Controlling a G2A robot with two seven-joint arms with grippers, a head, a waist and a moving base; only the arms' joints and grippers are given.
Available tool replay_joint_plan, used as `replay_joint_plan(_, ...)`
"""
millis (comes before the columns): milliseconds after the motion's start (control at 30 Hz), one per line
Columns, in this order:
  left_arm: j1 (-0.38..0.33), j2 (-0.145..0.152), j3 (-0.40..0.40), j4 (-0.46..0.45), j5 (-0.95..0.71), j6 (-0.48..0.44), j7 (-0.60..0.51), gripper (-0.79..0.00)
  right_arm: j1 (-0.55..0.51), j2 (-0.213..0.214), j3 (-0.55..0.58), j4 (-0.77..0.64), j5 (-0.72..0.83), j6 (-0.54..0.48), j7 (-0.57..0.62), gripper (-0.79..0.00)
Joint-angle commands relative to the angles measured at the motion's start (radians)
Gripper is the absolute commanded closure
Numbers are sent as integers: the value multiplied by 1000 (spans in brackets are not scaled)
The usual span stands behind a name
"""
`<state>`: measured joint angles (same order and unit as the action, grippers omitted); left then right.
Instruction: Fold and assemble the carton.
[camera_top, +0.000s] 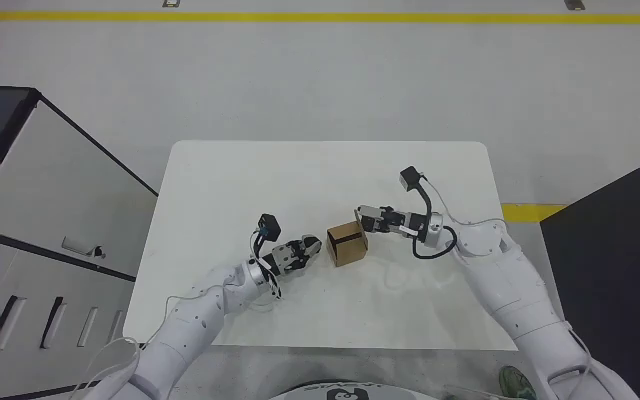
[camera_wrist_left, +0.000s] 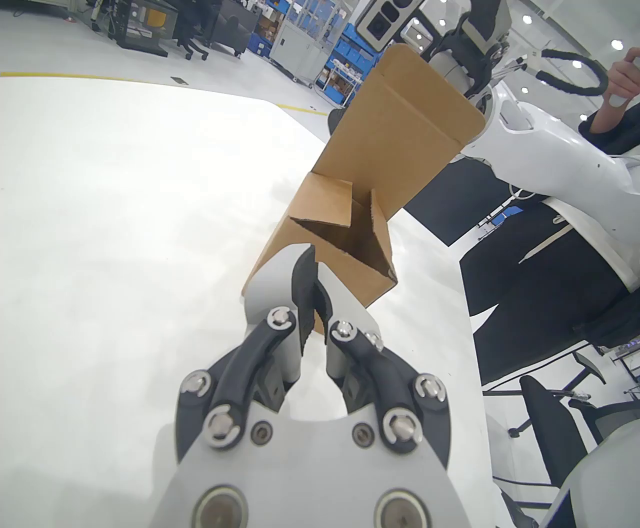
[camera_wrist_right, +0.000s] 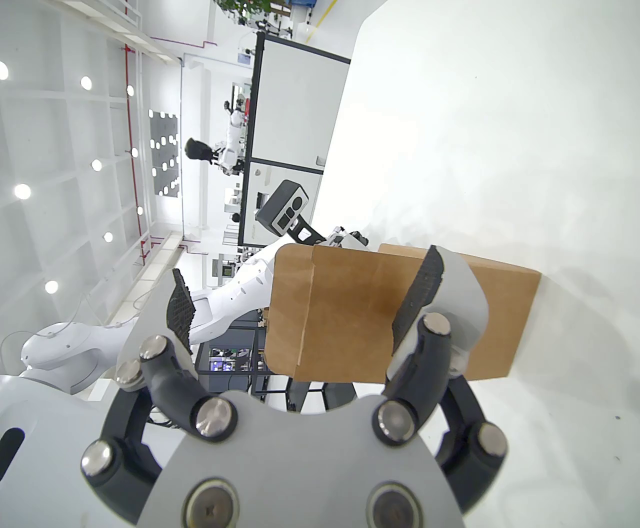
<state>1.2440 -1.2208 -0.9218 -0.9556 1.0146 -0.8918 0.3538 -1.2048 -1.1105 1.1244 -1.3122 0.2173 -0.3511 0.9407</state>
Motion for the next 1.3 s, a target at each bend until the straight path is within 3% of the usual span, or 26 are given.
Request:
replay_joint_plan(0,9,2,-7,-14,-44,-2,-50,0,-6,5,10,-19,-21,19,2,-785)
replay_joint_plan(67,14,4,-13,-33,-81,-10,-99,0,-9,11,20,-45,-56,42,12,-785)
replay_joint_plan(300,18,4,-14,-31,-87,7,-106,0,-10,12,24,-49,-65,46,7,-785)
replay_joint_plan(367,29,1,-13,-42,-146,42,-167,0,-12,12,22,-55,-71,47,1,-785)
replay_joint_plan(533,28,5,-26,-67,-364,20,-373,0,-17,19,24,-111,-118,63,33,-785)
replay_joint_plan(767,55,23,-62,-168,-575,46,-573,0,-18,29,40,-151,-129,138,77,-785)
replay_joint_plan(967,55,23,-62,-168,-575,46,-573,0,-19,29,50,-150,-109,170,61,-785)
replay_joint_plan(1067,62,19,-56,-174,-633,159,-616,0,-19,29,50,-150,-109,170,61,-785)
replay_joint_plan(1267,46,21,-63,-186,-875,270,-838,0,-34,35,60,-170,-120,170,63,-785)
